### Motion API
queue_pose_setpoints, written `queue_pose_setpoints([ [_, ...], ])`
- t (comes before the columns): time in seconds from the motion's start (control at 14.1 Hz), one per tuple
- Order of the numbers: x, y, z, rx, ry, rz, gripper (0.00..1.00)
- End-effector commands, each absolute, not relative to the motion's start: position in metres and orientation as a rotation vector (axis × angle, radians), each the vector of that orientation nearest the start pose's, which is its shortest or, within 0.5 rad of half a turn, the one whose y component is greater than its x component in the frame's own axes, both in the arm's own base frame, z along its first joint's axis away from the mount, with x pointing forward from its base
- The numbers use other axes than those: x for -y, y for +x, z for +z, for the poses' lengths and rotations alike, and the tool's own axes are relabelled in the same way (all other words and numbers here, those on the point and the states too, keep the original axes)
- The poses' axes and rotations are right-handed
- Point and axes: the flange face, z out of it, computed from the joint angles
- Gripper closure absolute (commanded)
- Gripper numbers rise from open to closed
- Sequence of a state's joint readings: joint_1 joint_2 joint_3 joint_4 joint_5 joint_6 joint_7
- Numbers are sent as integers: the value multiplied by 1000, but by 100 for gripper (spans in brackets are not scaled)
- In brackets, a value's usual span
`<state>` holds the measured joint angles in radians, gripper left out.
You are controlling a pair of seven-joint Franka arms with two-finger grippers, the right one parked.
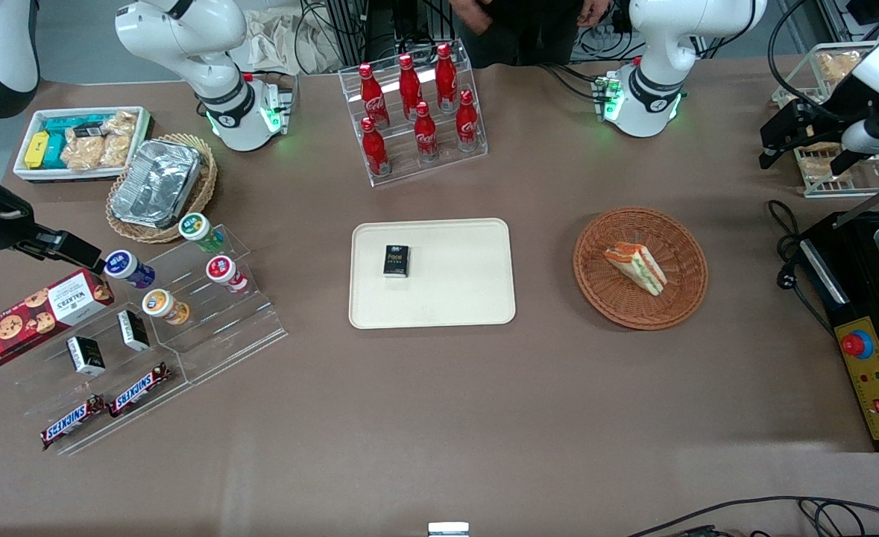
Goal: Place sandwich from basket to tray
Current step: 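Move the left gripper from rest toward the wicker basket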
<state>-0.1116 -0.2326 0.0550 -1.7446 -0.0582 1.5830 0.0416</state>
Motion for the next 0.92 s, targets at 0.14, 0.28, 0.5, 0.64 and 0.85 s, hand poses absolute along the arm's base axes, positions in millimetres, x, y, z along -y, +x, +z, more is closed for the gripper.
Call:
queue_pose_setpoints([
  [0.14, 30, 481, 665, -104, -3213, -135, 0],
  [0.28, 35, 478, 666, 25, -3221, -119, 0],
  [0.5, 71, 473, 660, 425, -3194, -61, 0],
  [0.64, 84, 467, 659, 537, -3174, -45, 0],
  [0.85, 102, 456, 650, 582, -3163, -17, 0],
])
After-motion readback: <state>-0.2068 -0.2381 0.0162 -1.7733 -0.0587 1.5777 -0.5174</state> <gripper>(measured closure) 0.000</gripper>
